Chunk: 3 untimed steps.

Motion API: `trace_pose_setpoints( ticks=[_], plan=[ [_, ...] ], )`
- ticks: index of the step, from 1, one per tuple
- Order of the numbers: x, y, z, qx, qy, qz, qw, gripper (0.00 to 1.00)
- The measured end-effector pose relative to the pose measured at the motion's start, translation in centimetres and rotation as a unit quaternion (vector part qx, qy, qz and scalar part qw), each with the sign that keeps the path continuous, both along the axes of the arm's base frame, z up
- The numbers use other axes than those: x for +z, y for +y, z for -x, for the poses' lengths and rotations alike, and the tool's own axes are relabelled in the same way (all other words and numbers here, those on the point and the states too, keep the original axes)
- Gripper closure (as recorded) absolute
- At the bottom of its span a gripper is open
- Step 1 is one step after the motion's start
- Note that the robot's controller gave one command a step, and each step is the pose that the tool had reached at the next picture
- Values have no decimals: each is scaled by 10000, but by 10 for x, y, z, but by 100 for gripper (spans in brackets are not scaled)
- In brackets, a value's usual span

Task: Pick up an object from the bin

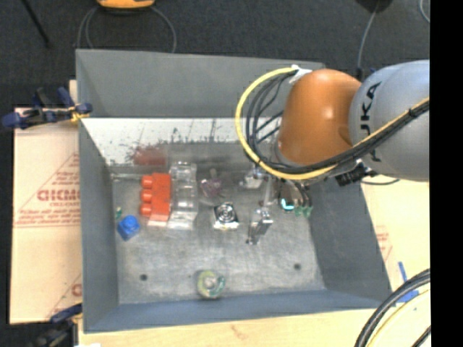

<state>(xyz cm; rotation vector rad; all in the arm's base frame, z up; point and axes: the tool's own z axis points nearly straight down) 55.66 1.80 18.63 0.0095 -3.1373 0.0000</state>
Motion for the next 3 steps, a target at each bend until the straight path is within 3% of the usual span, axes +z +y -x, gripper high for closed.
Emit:
trace_pose_setpoints(
  ticks=[1, 2, 3],
  plan=[
    [-114, -3, -34, -42, -75, -8, 10000, 0],
    [-84, -2, -26, 28, -57, 4, 10000, 0],
    [-85, -2, -35, -14, -57, -6, 10000, 0]
  ],
)
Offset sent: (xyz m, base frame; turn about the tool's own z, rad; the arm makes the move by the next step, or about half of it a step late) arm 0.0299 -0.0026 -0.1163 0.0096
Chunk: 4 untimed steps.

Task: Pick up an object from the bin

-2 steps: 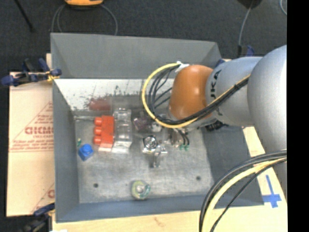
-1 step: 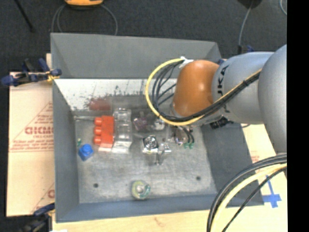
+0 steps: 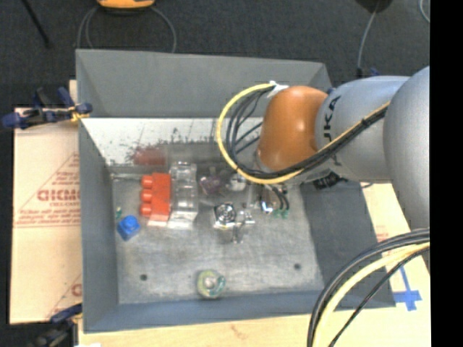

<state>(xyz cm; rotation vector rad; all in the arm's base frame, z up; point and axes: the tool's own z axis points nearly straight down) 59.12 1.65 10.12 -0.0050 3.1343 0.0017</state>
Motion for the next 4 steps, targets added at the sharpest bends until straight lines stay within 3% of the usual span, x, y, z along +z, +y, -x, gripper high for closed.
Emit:
trace_pose_setpoints(
  ticks=[1, 2, 3, 4],
  plan=[
    [-27, -6, -5, 542, -6, 8, 9985, 0],
    [-25, -7, -7, 531, -1, 5, 9986, 0],
    [-22, -7, -10, 525, -42, 5, 9986, 100],
    [22, -7, -12, 513, -7, 7, 9987, 100]
  ],
)
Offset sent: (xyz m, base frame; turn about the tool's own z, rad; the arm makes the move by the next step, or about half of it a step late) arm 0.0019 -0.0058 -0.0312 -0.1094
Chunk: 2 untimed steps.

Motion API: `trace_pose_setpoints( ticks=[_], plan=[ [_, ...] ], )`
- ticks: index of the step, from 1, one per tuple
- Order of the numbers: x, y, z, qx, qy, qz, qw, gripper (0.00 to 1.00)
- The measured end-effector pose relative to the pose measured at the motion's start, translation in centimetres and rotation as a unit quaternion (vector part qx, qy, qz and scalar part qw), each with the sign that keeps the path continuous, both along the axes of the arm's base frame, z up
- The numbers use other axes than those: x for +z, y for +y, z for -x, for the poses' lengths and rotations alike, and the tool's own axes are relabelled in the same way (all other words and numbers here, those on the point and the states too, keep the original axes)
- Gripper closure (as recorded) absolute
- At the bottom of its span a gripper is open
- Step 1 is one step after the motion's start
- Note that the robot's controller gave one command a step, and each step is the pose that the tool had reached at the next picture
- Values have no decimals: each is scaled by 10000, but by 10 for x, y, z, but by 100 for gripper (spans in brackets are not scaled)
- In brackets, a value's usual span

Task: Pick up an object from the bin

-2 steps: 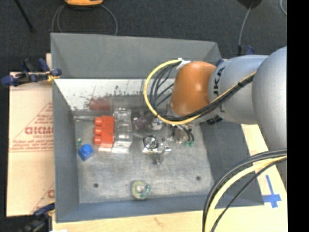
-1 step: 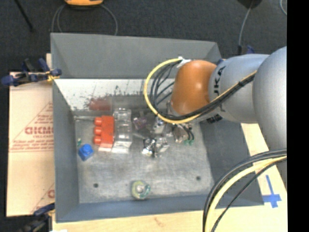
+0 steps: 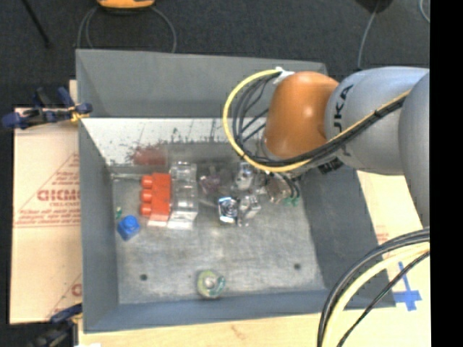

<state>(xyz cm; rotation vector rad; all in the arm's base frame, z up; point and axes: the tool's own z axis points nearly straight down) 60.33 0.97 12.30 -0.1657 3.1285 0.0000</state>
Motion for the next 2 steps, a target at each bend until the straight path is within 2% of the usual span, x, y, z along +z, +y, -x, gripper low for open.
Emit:
trace_pose_setpoints(
  ticks=[2],
  plan=[
    [76, -1, -3, -27, 1, 5, 10000, 100]
  ],
)
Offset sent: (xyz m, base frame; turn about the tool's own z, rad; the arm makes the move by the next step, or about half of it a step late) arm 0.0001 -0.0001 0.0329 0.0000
